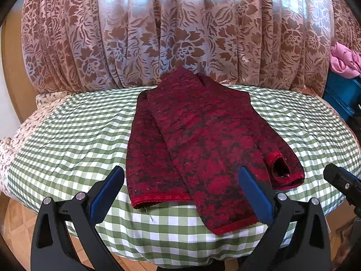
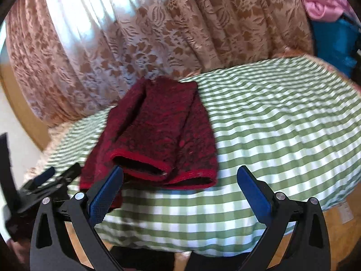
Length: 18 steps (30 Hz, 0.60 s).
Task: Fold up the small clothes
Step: 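Approach the folded dark red sweater with both open grippers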
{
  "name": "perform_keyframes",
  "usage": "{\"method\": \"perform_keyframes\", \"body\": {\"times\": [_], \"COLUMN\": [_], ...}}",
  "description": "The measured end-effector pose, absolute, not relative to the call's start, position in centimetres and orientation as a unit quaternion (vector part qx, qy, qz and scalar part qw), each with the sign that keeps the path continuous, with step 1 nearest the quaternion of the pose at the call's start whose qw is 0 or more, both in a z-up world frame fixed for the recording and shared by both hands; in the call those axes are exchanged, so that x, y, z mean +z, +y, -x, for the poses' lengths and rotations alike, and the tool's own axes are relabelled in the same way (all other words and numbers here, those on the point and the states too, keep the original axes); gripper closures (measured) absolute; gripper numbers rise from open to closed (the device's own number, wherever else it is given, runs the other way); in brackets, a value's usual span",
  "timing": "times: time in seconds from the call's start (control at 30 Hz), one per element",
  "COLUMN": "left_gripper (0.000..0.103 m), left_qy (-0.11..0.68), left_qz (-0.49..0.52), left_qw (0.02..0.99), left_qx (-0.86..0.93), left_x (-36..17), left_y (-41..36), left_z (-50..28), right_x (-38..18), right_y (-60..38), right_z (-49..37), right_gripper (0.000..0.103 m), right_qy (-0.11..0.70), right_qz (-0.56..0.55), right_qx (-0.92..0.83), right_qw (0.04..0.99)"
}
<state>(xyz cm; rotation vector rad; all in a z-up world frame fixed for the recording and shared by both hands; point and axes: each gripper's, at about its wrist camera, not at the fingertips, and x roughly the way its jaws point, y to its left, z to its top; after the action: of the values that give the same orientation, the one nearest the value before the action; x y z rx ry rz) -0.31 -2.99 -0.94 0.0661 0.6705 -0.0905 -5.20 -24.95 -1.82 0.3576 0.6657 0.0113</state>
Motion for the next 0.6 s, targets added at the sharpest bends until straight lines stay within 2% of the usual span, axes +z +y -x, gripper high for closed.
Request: {"method": "perform_keyframes", "body": {"times": [0.6], "left_gripper": [0.002], "left_qy": [0.349], "left_qz": [-0.072], "left_qw": [0.931], "left_qx": [-0.078], "left_x": [-1.6], "left_y": [-5.2], "left_z": [-0.1], "right_x": [-3.3], "right_y": [-26.3], "right_z": [3.8], "right_gripper": [0.003], "right_qy": [0.356], "right_qz": [-0.207], "right_qx": [-0.002], "right_qw": [0.911]}}
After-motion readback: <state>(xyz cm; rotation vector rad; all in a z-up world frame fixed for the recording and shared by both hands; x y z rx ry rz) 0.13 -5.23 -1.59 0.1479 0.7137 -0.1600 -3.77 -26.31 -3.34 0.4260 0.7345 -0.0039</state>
